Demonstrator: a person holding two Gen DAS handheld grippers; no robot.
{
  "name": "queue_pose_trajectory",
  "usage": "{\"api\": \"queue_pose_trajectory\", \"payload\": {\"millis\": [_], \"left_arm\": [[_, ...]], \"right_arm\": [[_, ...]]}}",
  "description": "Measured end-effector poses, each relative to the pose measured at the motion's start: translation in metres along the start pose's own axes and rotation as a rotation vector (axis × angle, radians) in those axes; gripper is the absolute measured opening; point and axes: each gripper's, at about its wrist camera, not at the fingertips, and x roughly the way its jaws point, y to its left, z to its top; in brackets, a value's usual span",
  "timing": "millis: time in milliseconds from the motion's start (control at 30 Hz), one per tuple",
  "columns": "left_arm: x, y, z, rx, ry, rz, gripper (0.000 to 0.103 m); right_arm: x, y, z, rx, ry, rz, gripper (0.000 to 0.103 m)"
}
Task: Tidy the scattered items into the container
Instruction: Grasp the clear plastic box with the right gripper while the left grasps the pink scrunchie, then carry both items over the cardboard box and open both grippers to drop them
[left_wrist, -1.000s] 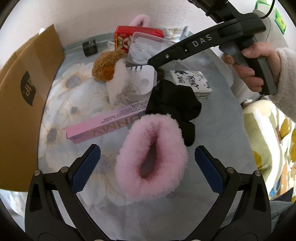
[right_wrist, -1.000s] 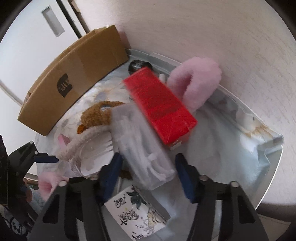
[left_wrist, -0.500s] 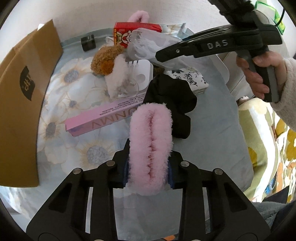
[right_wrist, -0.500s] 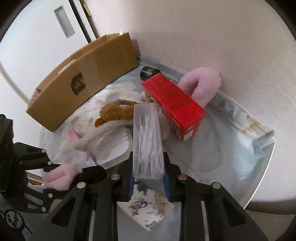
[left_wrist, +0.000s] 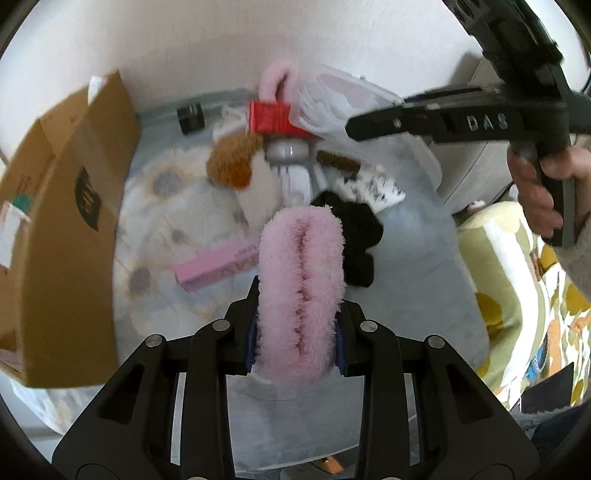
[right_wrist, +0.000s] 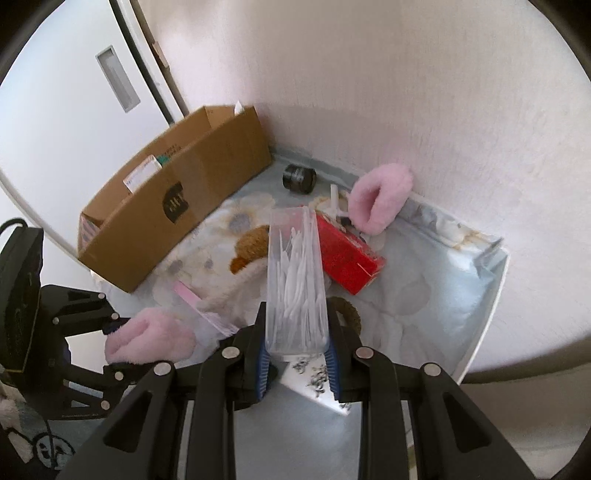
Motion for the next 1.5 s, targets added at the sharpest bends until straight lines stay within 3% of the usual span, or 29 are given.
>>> {"api": "queue_pose_trajectory", "payload": {"millis": [267,400,600,767,933,1167,1500], "left_arm": [[-0.064,0.03,0.026,-0.02,-0.099,-0.039,0.028],[-0.102,0.059,0.039,-0.017,-0.169,-0.021,0.028],[-0.137,0.106,0.046,-0.017,-0.221,0.042,0.028],[-0.139,0.154,0.044,-0.057,-0.181,0.065,0.028],[-0.123,0.195,0.043,-0.075,-0.116,0.076,0.028],[-0.082,0.223,0.036,-0.035,-0.021,0.136,0.028],[-0.051,0.255,0.036,-0.042,0.049,0.104,0.028]], "right_arm": [[-0.056,0.035,0.03,0.036,-0.093,-0.067,0.024],[-0.078,0.058,0.049,0.048,-0.146,-0.096,0.024],[-0.077,0.101,0.09,0.027,-0.192,-0.103,0.024],[-0.053,0.136,0.138,0.017,-0.226,-0.024,0.024],[0.0,0.163,0.17,0.004,-0.155,-0.002,0.024],[0.101,0.171,0.185,0.067,0.034,-0.008,0.024],[0.161,0.171,0.175,0.081,0.167,-0.049,0.024]]}}
